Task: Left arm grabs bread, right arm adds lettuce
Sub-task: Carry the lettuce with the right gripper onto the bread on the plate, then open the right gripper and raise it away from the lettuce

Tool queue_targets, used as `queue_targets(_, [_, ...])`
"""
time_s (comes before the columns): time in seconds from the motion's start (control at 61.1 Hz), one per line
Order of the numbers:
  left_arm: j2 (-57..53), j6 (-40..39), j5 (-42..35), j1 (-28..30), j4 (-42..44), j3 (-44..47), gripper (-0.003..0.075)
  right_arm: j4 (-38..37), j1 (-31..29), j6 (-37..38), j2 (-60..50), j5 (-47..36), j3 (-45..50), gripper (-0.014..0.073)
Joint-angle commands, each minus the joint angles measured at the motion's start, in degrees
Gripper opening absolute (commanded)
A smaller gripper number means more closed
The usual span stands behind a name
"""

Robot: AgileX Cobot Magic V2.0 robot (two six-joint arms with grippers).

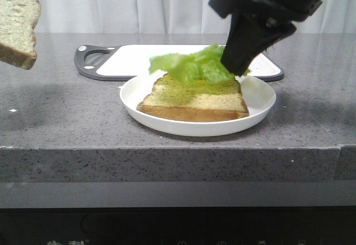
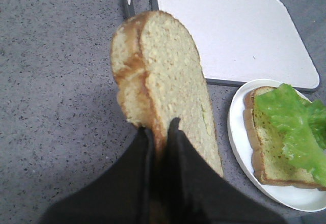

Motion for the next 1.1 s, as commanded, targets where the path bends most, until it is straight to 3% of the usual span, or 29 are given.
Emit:
queue_targets(0.0, [-0.7,0.1,-3.8,0.2,-1.5,-1.5,-0.0019,0.9,0.0,-0.8,-1.1,-1.5,-1.3,-0.0060])
queue_targets(0.196, [-0.7,0.1,-3.7,0.2,-1.5,-1.5,-0.0019,0.8,0.0,-0.8,-1.2,-1.4,-1.3,-0.0004])
queue_targets(0.409, [-0.7,0.1,-3.7,0.2,-1.5,-1.5,-0.0019,0.8,0.0,-0.7,-1.5,0.1,-2.1,0.0290])
queue_targets(0.491, [-0.7,0.1,-3.6,0.2,-1.5,-1.5,-0.0019,0.8,0.0,-0.7,-2.7,0.3,-2.2,0.0353])
queue_targets(1.079, [-0.7,0.1,-3.6,0.2,-1.5,-1.5,-0.0019,0.2,0.0,-0.7,-14.0,2.9,-2.2,0.0321])
